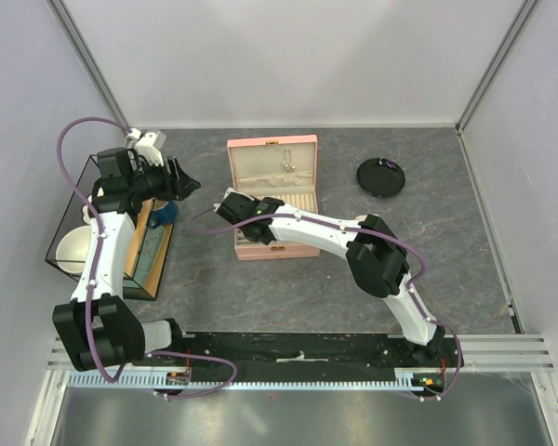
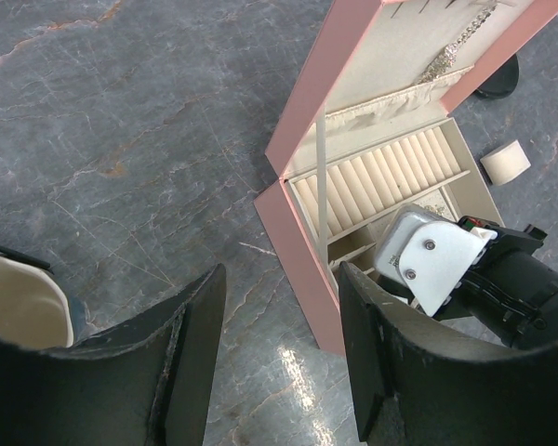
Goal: Organize the mixed jewelry
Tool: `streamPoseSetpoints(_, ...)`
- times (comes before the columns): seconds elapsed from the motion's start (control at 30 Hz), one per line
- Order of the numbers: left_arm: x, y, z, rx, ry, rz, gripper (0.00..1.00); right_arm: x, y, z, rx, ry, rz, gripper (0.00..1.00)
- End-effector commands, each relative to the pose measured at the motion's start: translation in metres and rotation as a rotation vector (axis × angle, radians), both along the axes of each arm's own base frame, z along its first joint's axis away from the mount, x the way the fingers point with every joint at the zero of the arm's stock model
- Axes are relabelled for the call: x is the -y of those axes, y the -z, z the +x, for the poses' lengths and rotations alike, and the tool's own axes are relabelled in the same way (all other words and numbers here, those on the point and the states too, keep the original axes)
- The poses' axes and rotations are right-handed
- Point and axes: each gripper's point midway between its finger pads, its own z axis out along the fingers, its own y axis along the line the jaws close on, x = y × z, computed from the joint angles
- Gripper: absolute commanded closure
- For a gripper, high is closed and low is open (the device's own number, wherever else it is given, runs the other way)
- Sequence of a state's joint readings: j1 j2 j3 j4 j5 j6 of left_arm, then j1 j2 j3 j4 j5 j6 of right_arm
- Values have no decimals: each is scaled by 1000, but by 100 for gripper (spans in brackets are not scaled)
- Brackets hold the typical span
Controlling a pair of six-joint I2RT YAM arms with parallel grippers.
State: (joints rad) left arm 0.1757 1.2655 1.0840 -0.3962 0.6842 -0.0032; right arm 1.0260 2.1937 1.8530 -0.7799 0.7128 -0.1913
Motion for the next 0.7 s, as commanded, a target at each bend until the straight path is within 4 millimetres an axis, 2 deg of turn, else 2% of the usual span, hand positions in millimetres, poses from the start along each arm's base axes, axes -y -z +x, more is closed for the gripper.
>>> streamPoseSetpoints(0.0, 1, -19, 3, 36, 1, -28, 41, -5, -4, 4, 27, 2, -2, 100)
streamPoseSetpoints(0.27, 1, -19, 3, 35, 1, -29, 41, -7, -3, 4, 30, 4, 1, 100)
streamPoseSetpoints(0.67, 0, -18, 3, 32, 2, -32, 41, -8, -14, 7, 53, 16, 25, 100)
